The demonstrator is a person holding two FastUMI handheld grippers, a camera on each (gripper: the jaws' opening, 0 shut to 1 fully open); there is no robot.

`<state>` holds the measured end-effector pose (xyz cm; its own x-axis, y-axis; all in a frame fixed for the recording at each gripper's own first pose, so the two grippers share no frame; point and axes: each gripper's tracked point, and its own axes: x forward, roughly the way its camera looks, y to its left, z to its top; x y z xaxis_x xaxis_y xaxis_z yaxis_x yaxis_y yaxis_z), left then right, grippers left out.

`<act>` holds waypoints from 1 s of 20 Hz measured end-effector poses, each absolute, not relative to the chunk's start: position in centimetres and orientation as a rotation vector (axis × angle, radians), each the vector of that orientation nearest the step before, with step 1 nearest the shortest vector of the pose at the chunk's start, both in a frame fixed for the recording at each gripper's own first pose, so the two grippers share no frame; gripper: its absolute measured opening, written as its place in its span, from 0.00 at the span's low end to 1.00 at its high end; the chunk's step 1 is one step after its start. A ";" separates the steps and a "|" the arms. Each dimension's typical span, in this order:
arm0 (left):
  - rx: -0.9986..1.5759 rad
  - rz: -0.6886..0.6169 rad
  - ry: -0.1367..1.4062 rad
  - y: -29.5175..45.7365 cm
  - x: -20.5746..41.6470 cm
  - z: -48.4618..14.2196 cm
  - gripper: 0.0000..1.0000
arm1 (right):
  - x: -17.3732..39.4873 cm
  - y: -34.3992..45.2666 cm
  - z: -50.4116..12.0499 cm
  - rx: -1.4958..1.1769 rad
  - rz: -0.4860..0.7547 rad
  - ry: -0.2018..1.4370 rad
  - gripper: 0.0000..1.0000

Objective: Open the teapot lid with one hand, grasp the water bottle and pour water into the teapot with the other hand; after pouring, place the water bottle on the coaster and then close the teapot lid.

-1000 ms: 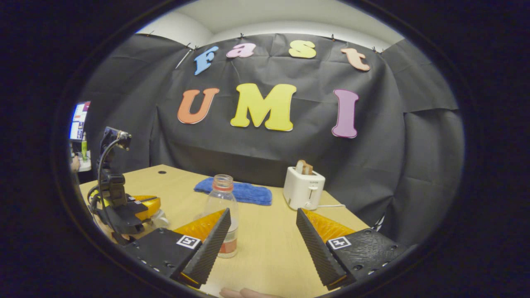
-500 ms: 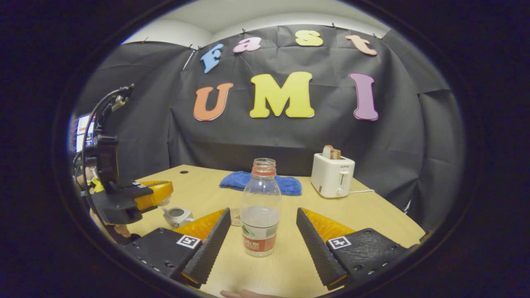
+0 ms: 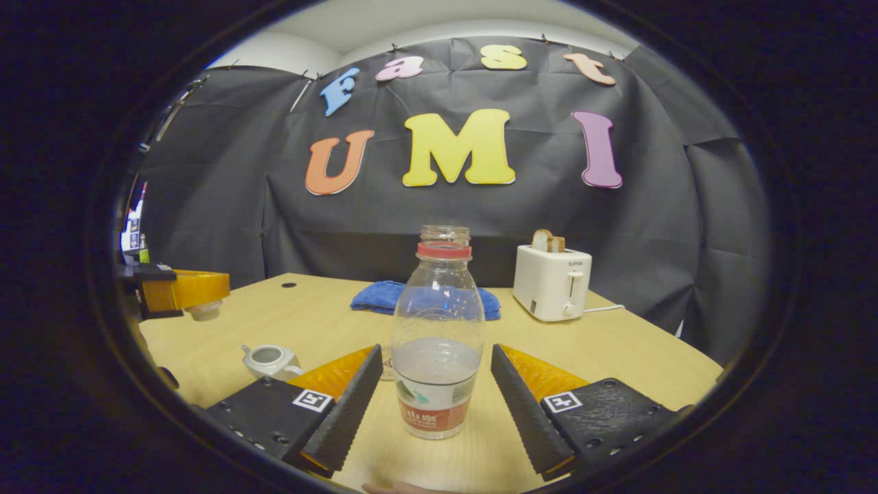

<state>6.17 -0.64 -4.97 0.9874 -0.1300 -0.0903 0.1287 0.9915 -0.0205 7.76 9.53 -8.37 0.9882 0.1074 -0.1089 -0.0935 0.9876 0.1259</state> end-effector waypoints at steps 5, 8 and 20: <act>0.010 -0.133 0.088 0.4 5.6 -4.1 0.03 | 9.0 9.6 -8.2 0.109 0.084 0.119 0.88; -0.001 -0.142 0.091 0.7 5.3 -3.9 0.03 | 8.9 9.8 -8.2 0.080 0.080 0.137 0.80; -0.032 -0.165 0.099 6.0 5.3 -3.8 0.04 | 7.9 10.4 -6.1 -0.328 -0.022 0.174 0.78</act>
<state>5.27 6.00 -3.80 0.9814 -0.1660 -0.0960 0.1628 0.9859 -0.0398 7.87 10.40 -6.15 0.9848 -0.0500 -0.1665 -0.0064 0.9466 -0.3223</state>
